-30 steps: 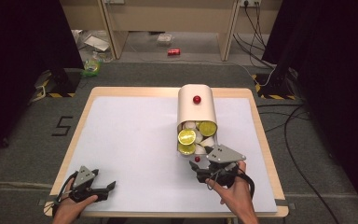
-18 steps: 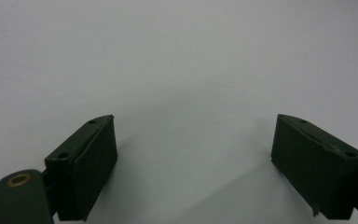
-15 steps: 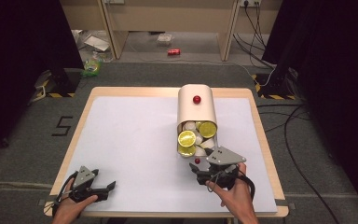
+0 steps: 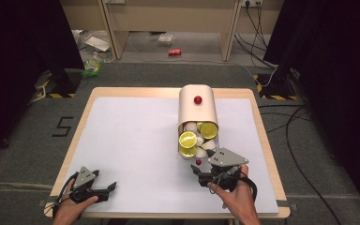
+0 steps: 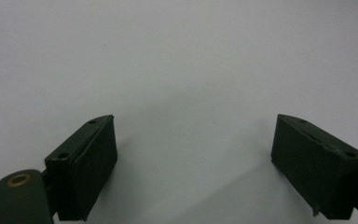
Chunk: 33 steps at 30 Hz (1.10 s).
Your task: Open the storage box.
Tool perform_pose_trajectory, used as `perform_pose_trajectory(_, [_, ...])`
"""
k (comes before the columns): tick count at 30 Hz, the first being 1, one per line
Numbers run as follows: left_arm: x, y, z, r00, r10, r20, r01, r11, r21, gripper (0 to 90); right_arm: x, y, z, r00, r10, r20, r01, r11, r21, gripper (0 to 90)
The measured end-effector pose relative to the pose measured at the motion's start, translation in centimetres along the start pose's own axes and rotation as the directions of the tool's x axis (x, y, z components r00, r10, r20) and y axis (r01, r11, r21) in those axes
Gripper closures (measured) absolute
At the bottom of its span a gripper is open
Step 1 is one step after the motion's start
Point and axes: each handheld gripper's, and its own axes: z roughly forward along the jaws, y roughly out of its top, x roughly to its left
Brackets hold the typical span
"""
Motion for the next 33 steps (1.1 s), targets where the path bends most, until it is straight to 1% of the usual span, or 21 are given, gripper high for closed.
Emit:
perform_pose_trajectory(4, [0.0,0.0,0.0,1.0,0.0,0.0,0.0,1.0,0.001,13.4,-0.2,0.0,-0.1,0.9998,0.019,-0.005,-0.019,1.0,-0.016,29.7])
perform_pose_trajectory(6, [0.0,0.0,0.0,1.0,0.0,0.0,0.0,1.0,0.001,13.3,-0.3,0.1,-0.3,0.9995,0.031,0.001,-0.031,0.999,-0.039,28.6])
perform_pose_trajectory(7, [0.0,0.0,0.0,1.0,0.0,0.0,0.0,1.0,0.001,13.4,-0.3,0.1,-0.3,0.9995,0.031,0.001,-0.031,0.999,-0.039,28.6])
perform_pose_trajectory(10, [0.0,0.0,0.0,1.0,-0.001,0.001,0.001,1.0,0.002,13.3,-0.4,0.3,-0.6,0.999,0.045,-0.001,-0.045,0.997,-0.065,28.4])
perform_pose_trajectory(11, [0.0,0.0,0.0,1.0,0.0,0.001,0.0,1.0,0.002,13.3,-0.5,0.3,-0.6,0.9992,0.04,0.003,-0.04,0.997,-0.071,28.3])
perform_pose_trajectory(13, [0.0,0.0,0.0,1.0,0.0,0.0,0.0,1.0,0.002,13.3,-0.4,0.4,-0.6,0.9987,0.051,0.006,-0.05,0.996,-0.079,28.1])
perform_pose_trajectory(21, [0.0,0.0,0.0,1.0,0.0,0.0,0.0,1.0,0.002,13.3,-0.2,0.9,0.1,0.9987,0.05,0.013,-0.048,0.994,-0.095,27.1])
perform_pose_trajectory(23, [0.0,0.0,0.0,1.0,0.0,0.0,0.0,1.0,0.002,13.3,-0.1,1.0,0.4,0.999,0.041,0.016,-0.039,0.995,-0.091,26.8])
perform_pose_trajectory(25, [0.0,0.0,0.0,1.0,-0.001,0.001,0.001,1.0,0.002,13.3,0.1,1.2,0.7,0.9989,0.042,0.021,-0.04,0.995,-0.097,26.5])
perform_pose_trajectory(27, [0.0,0.0,0.0,1.0,0.0,0.001,0.0,1.0,0.002,13.3,0.2,1.5,1.0,0.9991,0.029,0.029,-0.026,0.994,-0.105,25.6])
perform_pose_trajectory(29, [0.0,0.0,0.0,1.0,0.0,0.001,0.0,1.0,0.002,13.3,0.2,1.7,1.1,0.999,0.032,0.031,-0.029,0.994,-0.106,25.5])
perform_pose_trajectory(32, [0.0,0.0,0.0,1.0,-0.001,0.001,0.001,1.0,0.002,13.3,0.2,1.9,1.4,0.9986,0.025,0.046,-0.02,0.993,-0.116,25.2])
perform_pose_trajectory(33, [0.0,0.0,0.0,1.0,-0.001,0.001,0.001,1.0,0.002,13.3,0.1,2.1,1.6,0.9981,0.033,0.052,-0.027,0.993,-0.114,25.0])
